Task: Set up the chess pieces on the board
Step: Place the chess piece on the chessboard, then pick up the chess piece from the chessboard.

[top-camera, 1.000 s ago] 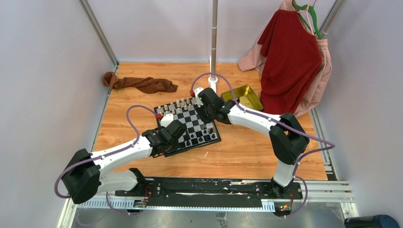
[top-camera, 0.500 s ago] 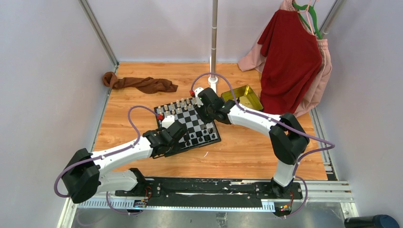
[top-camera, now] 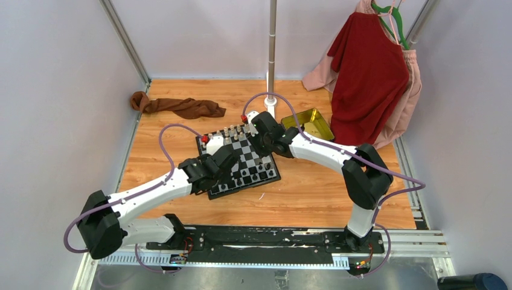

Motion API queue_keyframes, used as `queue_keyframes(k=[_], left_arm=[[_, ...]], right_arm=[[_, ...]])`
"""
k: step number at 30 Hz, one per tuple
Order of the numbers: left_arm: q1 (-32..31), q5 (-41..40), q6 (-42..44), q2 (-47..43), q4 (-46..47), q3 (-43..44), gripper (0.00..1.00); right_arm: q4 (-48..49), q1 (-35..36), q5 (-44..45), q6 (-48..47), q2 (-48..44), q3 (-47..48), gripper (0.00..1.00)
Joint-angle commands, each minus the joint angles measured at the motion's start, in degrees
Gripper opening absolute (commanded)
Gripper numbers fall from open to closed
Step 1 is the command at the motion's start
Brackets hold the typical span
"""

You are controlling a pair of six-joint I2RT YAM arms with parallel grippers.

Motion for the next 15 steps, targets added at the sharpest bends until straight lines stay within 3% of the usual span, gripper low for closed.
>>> queue_keyframes(k=[1, 7, 15], left_arm=[[-0.49, -6.68, 3.82, 1.25, -1.73, 6.53, 0.41], [0.55, -10.19, 7.99, 5.83, -0.57, 10.84, 0.59], [10.4, -4.61, 11.13, 7.88, 7.53, 8.81, 0.57]], right_arm=[[-0.24, -0.76, -0.51, 0.81, -0.88, -0.49, 0.33], [-0.37, -0.84, -0.51, 0.8, -1.28, -0.61, 0.33], [-0.55, -1.74, -0.2, 0.79, -1.88, -0.74, 0.33]])
